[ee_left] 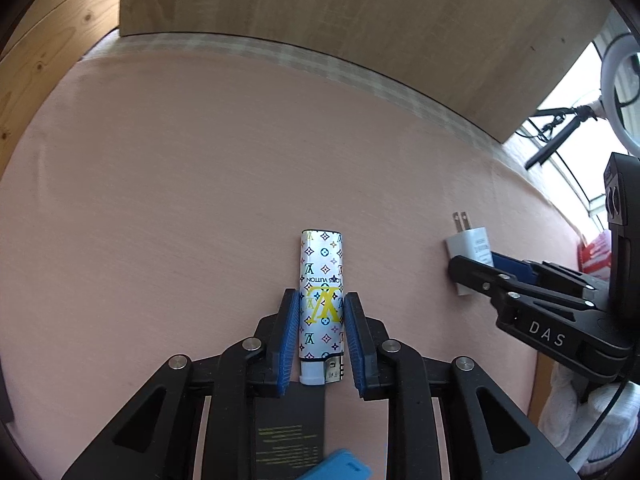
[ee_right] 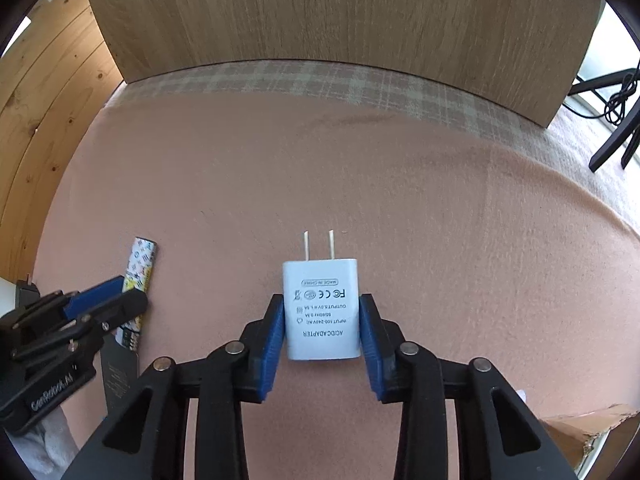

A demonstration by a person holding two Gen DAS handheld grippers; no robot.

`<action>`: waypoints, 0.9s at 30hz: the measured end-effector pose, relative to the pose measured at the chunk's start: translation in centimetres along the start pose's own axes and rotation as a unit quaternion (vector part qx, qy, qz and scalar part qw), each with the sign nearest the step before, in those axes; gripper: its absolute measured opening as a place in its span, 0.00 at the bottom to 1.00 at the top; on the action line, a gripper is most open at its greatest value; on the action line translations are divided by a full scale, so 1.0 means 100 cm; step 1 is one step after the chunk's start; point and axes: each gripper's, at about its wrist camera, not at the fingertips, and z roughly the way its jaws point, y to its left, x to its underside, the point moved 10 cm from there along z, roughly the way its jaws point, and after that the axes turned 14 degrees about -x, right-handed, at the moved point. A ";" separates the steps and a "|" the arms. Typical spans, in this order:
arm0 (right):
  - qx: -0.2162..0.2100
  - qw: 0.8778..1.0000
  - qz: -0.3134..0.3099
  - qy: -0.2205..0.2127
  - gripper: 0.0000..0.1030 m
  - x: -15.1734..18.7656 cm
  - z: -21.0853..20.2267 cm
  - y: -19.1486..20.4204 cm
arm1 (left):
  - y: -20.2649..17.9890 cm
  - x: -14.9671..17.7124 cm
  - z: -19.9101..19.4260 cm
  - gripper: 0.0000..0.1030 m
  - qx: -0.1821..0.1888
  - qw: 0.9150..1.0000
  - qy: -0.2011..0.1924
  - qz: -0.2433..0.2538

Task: Organize objects
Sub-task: 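Grasp the patterned lighter with the left tool while the right tool grasps the white charger, then carry the lighter and the charger over the cardboard box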

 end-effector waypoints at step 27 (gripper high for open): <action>-0.103 0.982 0.115 -0.110 0.31 0.103 -0.109 -0.030 | -0.079 0.054 -0.031 0.23 0.051 0.998 -0.003 0.035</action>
